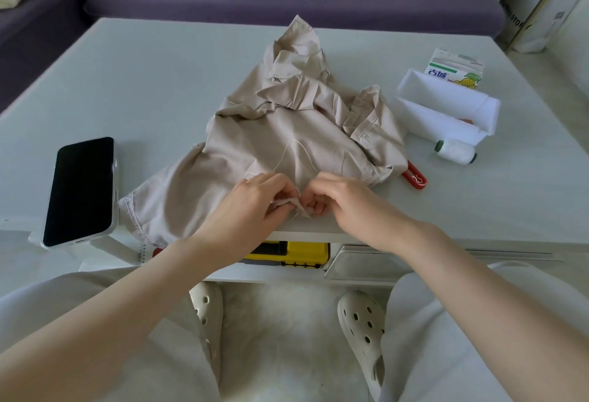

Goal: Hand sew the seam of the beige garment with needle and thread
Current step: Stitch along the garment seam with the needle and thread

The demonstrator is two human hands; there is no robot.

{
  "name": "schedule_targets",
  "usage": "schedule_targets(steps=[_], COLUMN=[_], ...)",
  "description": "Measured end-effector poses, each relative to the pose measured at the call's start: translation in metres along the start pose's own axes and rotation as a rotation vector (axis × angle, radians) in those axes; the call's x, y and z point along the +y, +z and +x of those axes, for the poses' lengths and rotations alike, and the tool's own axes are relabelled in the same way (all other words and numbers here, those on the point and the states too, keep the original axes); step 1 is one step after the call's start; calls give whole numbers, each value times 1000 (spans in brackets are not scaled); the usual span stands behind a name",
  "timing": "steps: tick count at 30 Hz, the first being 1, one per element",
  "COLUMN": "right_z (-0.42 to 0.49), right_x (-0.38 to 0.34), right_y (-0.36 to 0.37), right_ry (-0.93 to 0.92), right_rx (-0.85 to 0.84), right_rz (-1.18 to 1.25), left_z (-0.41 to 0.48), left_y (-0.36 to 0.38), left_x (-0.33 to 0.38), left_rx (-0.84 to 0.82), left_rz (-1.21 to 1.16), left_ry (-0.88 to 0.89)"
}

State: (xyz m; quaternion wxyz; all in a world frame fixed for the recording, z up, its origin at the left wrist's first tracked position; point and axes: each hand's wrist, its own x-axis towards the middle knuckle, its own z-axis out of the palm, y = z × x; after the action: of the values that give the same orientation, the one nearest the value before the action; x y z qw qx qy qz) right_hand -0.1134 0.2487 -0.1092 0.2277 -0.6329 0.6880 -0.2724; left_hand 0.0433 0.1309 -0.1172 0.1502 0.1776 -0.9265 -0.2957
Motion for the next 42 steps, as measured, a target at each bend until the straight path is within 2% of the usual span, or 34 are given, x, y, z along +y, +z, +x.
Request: schedule_targets(steps=[3,6,12,20,26,28,32,36,42], right_z=[1,0,5,7,5,5,5,3,5], right_x=[1,-4,-12,-17,-17,-16,-9,-8,0], right_y=[-1,0,-2,1,7,9,9,3,10], right_ry=[-25,-21,139,196,178,139,-148,-373,-427], right_rx=[56,57,192,228,247,287,409,420,333], right_rz=[24,106,464,560,458,340,-62,-277,-436], left_z=[-1,-1,1,-1,2,3,5,6,8], left_y=[0,-2,-5,-7,-8,-7,-9,-10,-8], left_x=[3,4,8,12,12,13,16,12,12], left_rx=[-34,14,30,34,41,43,48,45,47], left_rz=[-56,-83,-190,-194,-252,-269,-300,-326,-376], left_ry=[-36,-68,-154,-159,-206,-216,-224,-244,-271])
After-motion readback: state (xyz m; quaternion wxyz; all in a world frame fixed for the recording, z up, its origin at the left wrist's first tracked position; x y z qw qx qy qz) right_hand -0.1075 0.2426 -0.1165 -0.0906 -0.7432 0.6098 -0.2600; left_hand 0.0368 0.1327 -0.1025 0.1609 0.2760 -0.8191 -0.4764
